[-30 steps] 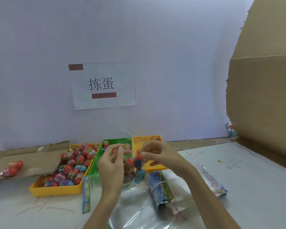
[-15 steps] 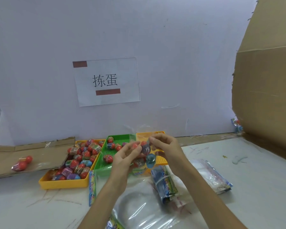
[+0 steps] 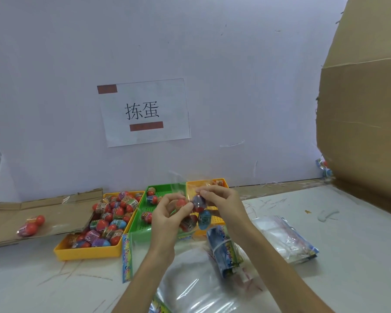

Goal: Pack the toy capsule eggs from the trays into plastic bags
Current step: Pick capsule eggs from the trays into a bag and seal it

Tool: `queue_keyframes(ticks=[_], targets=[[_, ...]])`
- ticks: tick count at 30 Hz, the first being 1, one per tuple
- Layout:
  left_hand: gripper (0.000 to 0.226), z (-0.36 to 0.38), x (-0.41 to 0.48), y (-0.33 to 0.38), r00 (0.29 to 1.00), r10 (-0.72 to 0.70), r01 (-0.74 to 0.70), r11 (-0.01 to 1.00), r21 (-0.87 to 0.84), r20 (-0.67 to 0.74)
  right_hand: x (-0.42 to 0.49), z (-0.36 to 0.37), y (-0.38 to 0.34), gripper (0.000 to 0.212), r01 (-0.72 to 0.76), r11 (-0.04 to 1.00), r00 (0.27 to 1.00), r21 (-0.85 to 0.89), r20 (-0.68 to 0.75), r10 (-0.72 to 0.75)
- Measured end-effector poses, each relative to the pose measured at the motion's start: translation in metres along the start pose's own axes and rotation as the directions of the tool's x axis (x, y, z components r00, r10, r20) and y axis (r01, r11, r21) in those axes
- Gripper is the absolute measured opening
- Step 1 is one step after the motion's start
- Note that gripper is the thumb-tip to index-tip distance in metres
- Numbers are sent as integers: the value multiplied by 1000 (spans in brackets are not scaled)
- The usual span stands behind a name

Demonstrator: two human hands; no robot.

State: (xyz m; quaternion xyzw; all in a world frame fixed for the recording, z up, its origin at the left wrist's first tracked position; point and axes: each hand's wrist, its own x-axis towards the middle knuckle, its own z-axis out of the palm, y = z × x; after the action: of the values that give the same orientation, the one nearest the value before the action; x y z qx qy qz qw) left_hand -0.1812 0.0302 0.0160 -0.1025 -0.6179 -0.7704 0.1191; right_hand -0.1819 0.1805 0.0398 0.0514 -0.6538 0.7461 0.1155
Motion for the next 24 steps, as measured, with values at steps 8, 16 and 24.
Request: queue_keyframes(ticks=[8, 16, 24], targets=[[9, 5, -4, 6, 999, 19, -24, 995, -95, -50, 0, 4, 2, 13, 53, 998, 997, -22, -53, -55], [7, 4, -5, 10, 990, 44, -56, 994, -90, -132, -4, 8, 2, 22, -45, 998, 997, -38, 55, 47], [20, 9, -8, 15, 990, -24, 4, 991, -137, -141, -6, 6, 1, 7, -103, 991, 994, 90, 52, 99]])
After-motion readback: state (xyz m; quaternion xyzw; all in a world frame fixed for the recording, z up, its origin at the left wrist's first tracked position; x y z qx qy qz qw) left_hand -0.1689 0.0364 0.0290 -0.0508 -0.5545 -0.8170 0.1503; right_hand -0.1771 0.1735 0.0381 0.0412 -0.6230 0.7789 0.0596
